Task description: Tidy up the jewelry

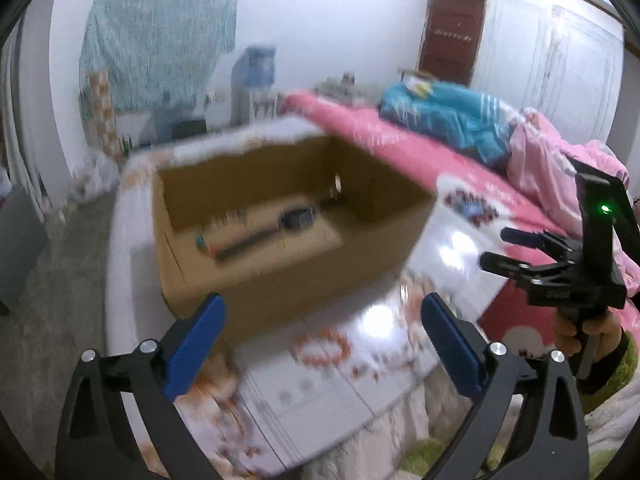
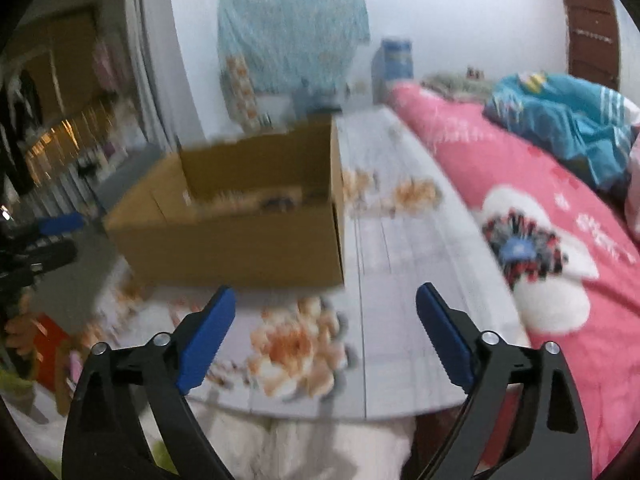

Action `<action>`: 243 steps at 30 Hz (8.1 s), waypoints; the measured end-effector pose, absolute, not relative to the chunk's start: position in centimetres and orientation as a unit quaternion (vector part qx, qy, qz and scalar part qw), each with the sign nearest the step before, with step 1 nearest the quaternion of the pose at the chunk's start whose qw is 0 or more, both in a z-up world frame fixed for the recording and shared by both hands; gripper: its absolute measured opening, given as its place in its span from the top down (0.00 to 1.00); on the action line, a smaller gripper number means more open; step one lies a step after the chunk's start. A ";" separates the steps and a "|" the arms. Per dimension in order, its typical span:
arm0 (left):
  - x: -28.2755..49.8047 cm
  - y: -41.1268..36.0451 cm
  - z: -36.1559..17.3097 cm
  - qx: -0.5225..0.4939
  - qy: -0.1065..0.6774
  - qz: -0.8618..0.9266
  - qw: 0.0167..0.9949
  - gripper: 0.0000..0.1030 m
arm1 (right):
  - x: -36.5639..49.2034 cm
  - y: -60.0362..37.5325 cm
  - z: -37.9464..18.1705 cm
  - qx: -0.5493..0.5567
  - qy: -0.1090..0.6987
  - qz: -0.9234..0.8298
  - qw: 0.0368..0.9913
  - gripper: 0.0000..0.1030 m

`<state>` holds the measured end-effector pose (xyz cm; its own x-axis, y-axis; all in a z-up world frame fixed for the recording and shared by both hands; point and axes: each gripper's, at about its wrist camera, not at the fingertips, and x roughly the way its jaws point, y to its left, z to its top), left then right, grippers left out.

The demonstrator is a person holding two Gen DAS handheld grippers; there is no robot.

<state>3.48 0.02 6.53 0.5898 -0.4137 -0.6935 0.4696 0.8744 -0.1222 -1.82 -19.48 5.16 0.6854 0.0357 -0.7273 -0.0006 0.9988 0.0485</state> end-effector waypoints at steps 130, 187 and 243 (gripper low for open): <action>6.2 -5.7 -4.5 0.150 0.431 -0.284 0.843 0.78 | -0.8 -18.1 -3.0 0.006 0.493 -0.019 0.870 0.08; 6.6 -4.1 -3.7 0.115 0.422 -0.283 0.854 0.91 | -0.6 -17.1 0.9 -0.030 0.415 0.169 0.894 0.88; 17.6 -0.8 7.3 -0.021 0.447 -0.303 0.841 0.62 | 12.0 -16.2 8.8 0.070 0.418 0.250 0.871 0.88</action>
<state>17.58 -0.78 7.25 0.4161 -0.5292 -0.7395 0.4919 0.8150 -0.3065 12.02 -16.24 8.76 0.5255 0.4930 -0.6934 -0.3762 0.8656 0.3303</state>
